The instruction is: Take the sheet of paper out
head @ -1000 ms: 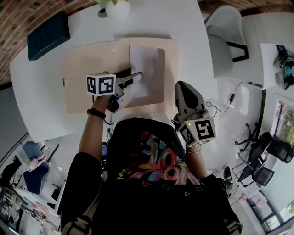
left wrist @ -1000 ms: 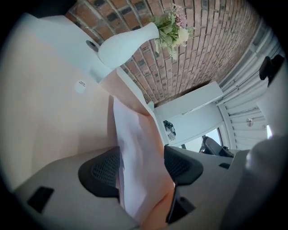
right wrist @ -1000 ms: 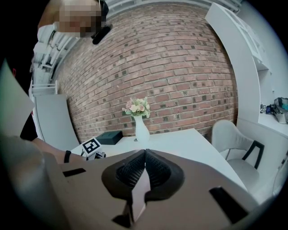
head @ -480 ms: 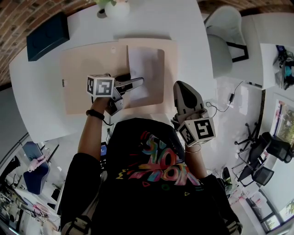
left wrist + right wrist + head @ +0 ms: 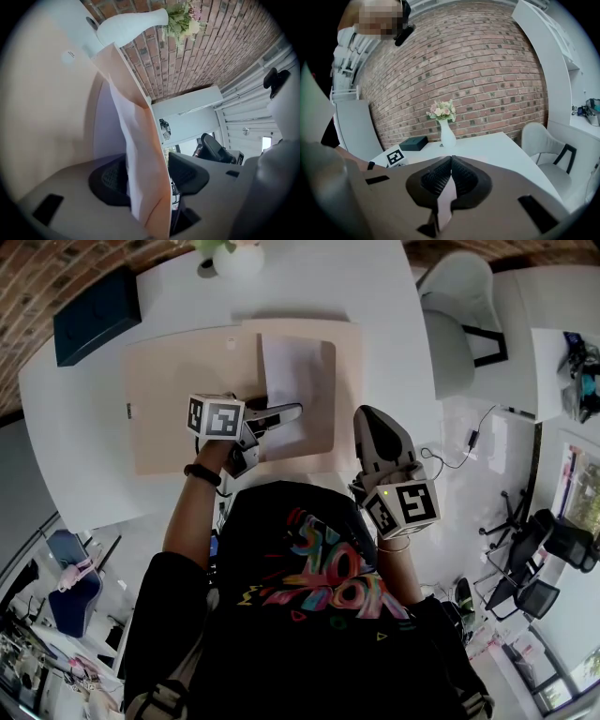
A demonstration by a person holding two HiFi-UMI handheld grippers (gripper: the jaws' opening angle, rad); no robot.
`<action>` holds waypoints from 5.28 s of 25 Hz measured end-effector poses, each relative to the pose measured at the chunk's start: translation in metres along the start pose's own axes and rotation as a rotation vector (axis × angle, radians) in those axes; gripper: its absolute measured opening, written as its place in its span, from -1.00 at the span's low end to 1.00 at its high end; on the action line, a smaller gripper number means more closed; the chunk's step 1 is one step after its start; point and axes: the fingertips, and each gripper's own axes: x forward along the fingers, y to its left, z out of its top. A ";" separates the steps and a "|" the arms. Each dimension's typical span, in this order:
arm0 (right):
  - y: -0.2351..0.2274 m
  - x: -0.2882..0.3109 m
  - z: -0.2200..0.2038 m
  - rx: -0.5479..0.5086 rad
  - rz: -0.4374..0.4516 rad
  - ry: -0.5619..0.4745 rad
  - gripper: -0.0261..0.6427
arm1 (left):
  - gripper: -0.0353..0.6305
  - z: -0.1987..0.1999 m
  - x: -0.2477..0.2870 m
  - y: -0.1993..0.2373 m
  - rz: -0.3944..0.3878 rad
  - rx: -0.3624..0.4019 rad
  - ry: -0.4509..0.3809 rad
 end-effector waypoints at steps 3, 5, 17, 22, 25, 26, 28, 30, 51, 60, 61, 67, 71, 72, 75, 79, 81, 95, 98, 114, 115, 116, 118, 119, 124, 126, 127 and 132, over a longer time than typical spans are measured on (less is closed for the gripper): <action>0.000 0.001 0.000 0.000 -0.003 0.003 -0.86 | -0.79 0.003 -0.004 0.007 0.051 0.023 -0.031; -0.001 0.001 0.001 0.002 -0.005 0.002 -0.86 | -0.81 0.002 -0.006 0.009 0.070 0.035 -0.036; 0.012 -0.001 0.005 -0.019 0.023 -0.005 -0.86 | -0.82 0.004 -0.028 0.000 0.130 0.153 -0.083; 0.027 0.002 0.007 -0.039 0.058 -0.010 -0.86 | -0.82 0.005 -0.054 0.000 0.172 0.179 -0.136; 0.039 0.005 0.008 -0.056 0.087 -0.010 -0.86 | -0.82 0.006 -0.076 0.002 0.200 0.184 -0.180; 0.044 0.006 0.008 -0.063 0.098 -0.009 -0.86 | -0.82 0.006 -0.084 0.002 0.211 0.186 -0.196; 0.052 0.008 0.009 -0.079 0.122 -0.009 -0.86 | -0.82 0.005 -0.100 0.003 0.234 0.191 -0.229; 0.061 0.011 0.012 -0.094 0.145 -0.009 -0.86 | -0.82 0.005 -0.118 0.002 0.257 0.197 -0.262; 0.135 0.027 0.049 -0.190 0.291 -0.090 -0.86 | -0.82 0.011 -0.256 -0.060 0.477 0.386 -0.590; 0.137 0.015 0.072 -0.198 0.259 -0.155 -0.86 | -0.82 0.033 -0.262 -0.127 0.515 0.572 -0.732; 0.135 0.012 0.075 -0.198 0.251 -0.164 -0.86 | -0.82 0.034 -0.261 -0.135 0.518 0.598 -0.740; 0.117 -0.002 0.084 -0.199 0.208 -0.188 -0.86 | -0.82 0.041 -0.241 -0.172 0.557 0.793 -0.754; 0.103 -0.012 0.085 -0.200 0.170 -0.197 -0.86 | -0.82 0.037 -0.223 -0.187 0.588 0.904 -0.747; 0.100 -0.014 0.085 -0.202 0.163 -0.198 -0.86 | -0.82 0.036 -0.219 -0.190 0.596 0.927 -0.747; 0.090 -0.022 0.084 -0.209 0.146 -0.196 -0.86 | -0.82 0.032 -0.203 -0.194 0.615 0.965 -0.741; 0.077 -0.030 0.082 -0.213 0.127 -0.199 -0.86 | -0.82 0.033 -0.185 -0.201 0.595 0.990 -0.771; 0.070 -0.034 0.081 -0.209 0.118 -0.202 -0.86 | -0.82 0.032 -0.175 -0.200 0.583 0.992 -0.754; 0.035 -0.045 0.076 -0.178 0.098 -0.193 -0.86 | -0.82 0.036 -0.140 -0.192 0.602 0.973 -0.676; 0.032 -0.043 0.075 -0.178 0.103 -0.188 -0.86 | -0.82 0.039 -0.138 -0.193 0.603 0.973 -0.675; 0.031 -0.038 0.075 -0.167 0.107 -0.174 -0.86 | -0.82 0.045 -0.140 -0.188 0.574 0.954 -0.660; 0.031 -0.038 0.075 -0.160 0.109 -0.177 -0.86 | -0.82 0.045 -0.139 -0.188 0.570 0.954 -0.657; 0.031 -0.038 0.074 -0.152 0.113 -0.180 -0.86 | -0.82 0.045 -0.139 -0.188 0.569 0.955 -0.653; 0.031 -0.038 0.073 -0.139 0.116 -0.183 -0.86 | -0.82 0.045 -0.138 -0.188 0.567 0.961 -0.647; 0.031 -0.038 0.073 -0.137 0.115 -0.183 -0.86 | -0.82 0.045 -0.137 -0.187 0.565 0.962 -0.645; 0.030 -0.037 0.073 -0.133 0.115 -0.187 -0.86 | -0.82 0.045 -0.136 -0.185 0.563 0.957 -0.641; 0.030 -0.037 0.074 -0.136 0.117 -0.187 -0.86 | -0.82 0.046 -0.134 -0.185 0.558 0.955 -0.636; 0.030 -0.037 0.074 -0.138 0.118 -0.186 -0.86 | -0.82 0.047 -0.133 -0.185 0.555 0.956 -0.634; 0.030 -0.035 0.073 -0.142 0.116 -0.188 -0.86 | -0.82 0.049 -0.132 -0.183 0.546 0.969 -0.620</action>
